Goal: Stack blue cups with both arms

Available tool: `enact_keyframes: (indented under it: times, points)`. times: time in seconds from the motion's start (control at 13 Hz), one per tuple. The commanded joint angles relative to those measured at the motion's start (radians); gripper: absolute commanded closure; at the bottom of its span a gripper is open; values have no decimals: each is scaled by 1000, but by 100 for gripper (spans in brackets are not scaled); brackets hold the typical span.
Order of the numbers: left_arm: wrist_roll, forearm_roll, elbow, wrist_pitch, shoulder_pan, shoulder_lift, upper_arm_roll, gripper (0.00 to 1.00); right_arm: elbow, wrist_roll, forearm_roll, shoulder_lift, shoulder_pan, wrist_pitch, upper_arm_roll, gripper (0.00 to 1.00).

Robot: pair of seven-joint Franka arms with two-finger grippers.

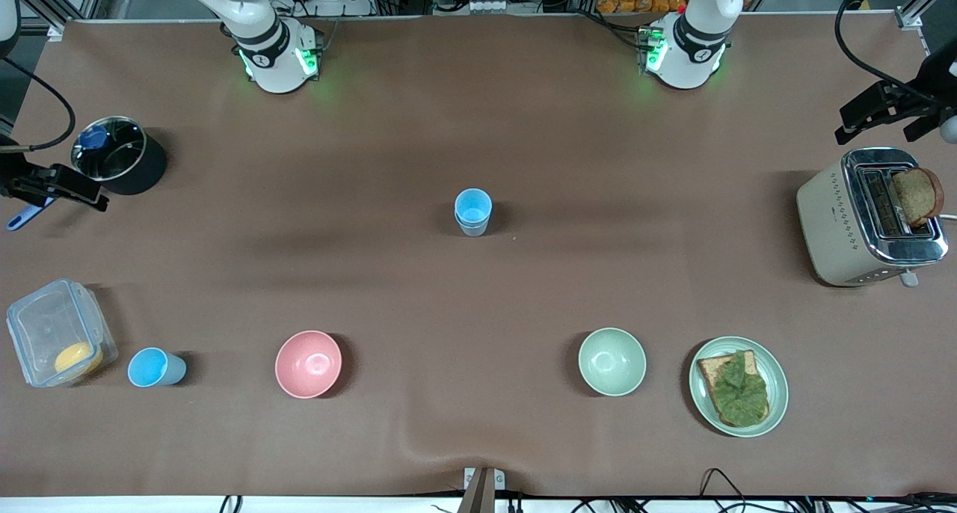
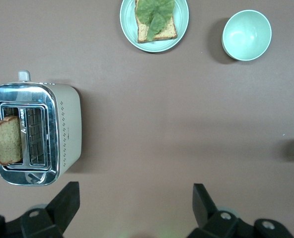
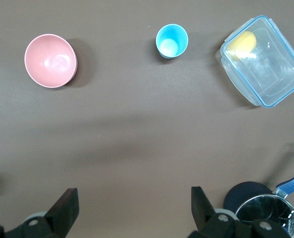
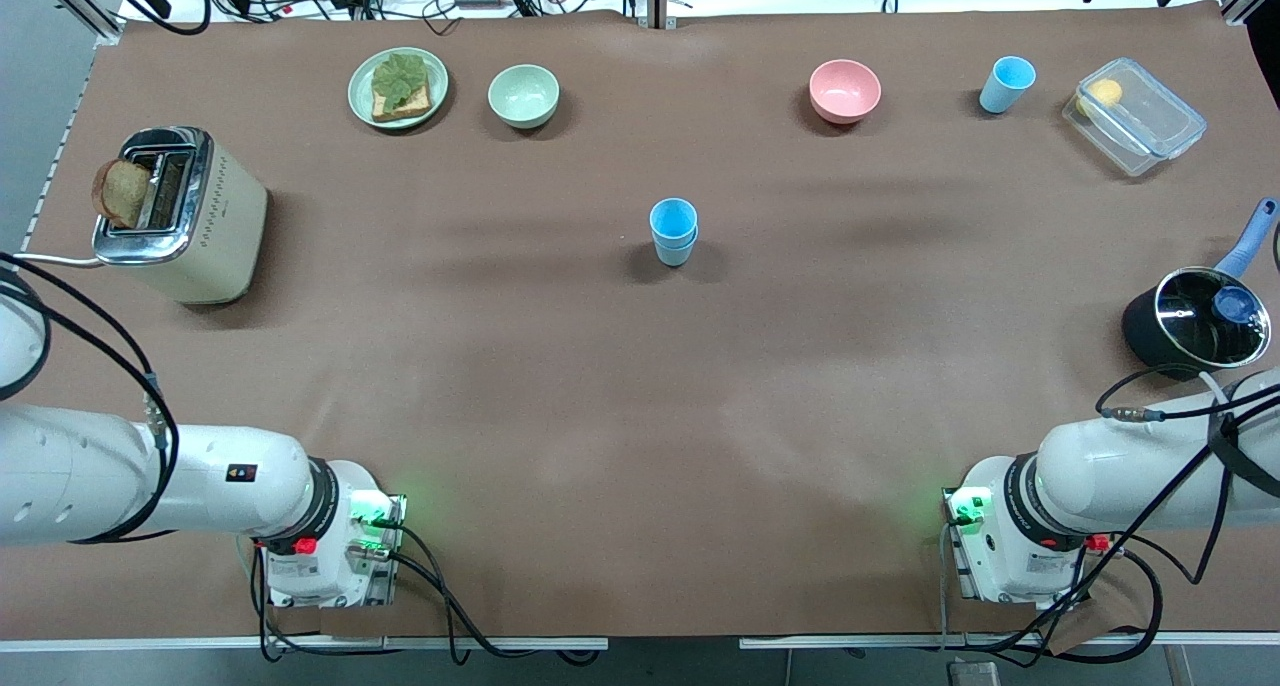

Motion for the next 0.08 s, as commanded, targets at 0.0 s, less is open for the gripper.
enact_keyframes:
  times: [0.0]
  points:
    - [-15, 27, 18, -18, 6, 4, -7, 0, 18, 1, -9, 9, -18, -4, 19, 0]
